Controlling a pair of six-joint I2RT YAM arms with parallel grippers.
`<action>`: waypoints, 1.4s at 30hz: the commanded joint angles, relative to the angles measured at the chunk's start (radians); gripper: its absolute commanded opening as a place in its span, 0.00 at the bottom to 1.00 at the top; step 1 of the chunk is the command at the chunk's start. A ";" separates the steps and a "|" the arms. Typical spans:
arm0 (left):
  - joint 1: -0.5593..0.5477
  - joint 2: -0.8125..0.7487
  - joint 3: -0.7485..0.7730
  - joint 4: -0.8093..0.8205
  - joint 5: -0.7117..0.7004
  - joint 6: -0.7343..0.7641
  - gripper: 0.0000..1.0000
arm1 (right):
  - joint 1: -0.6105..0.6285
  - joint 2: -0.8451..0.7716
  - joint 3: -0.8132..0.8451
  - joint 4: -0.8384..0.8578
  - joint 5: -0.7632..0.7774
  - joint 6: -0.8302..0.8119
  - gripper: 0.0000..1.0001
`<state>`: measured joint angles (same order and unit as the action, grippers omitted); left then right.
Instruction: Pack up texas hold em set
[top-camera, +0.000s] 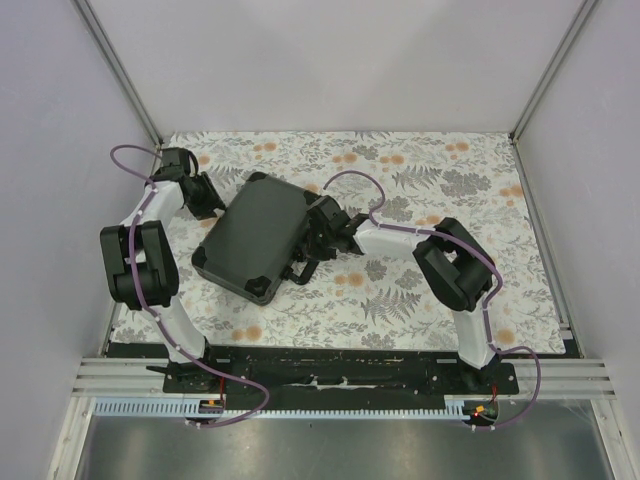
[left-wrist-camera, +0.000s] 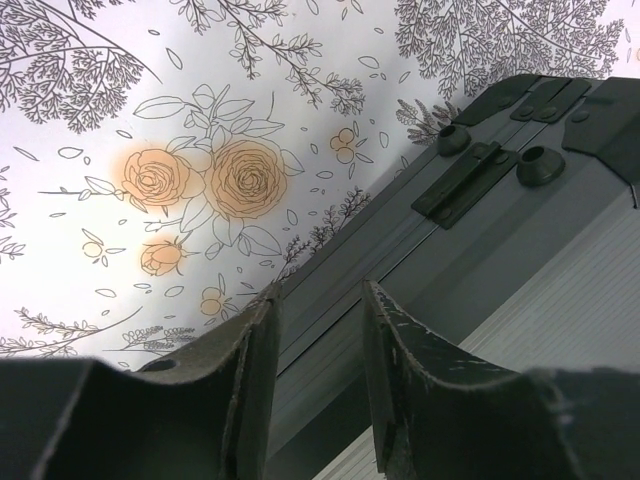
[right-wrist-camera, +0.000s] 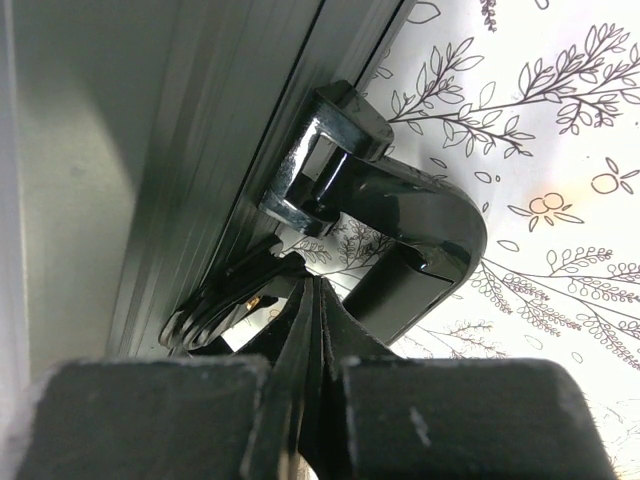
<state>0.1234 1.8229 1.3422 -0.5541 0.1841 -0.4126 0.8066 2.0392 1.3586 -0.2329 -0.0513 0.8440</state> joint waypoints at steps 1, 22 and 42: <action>-0.041 -0.025 -0.043 -0.106 0.164 -0.060 0.44 | 0.013 0.108 -0.007 0.063 0.045 0.026 0.00; -0.050 -0.143 0.208 -0.206 -0.035 -0.045 0.52 | -0.010 -0.100 -0.093 0.072 0.151 -0.049 0.11; -0.053 -0.790 -0.056 -0.225 0.009 0.038 0.91 | -0.149 -0.957 -0.135 -0.744 0.488 -0.278 0.98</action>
<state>0.0704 1.1652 1.3907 -0.8211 0.1566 -0.4095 0.6613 1.2133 1.2289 -0.7212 0.2962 0.5972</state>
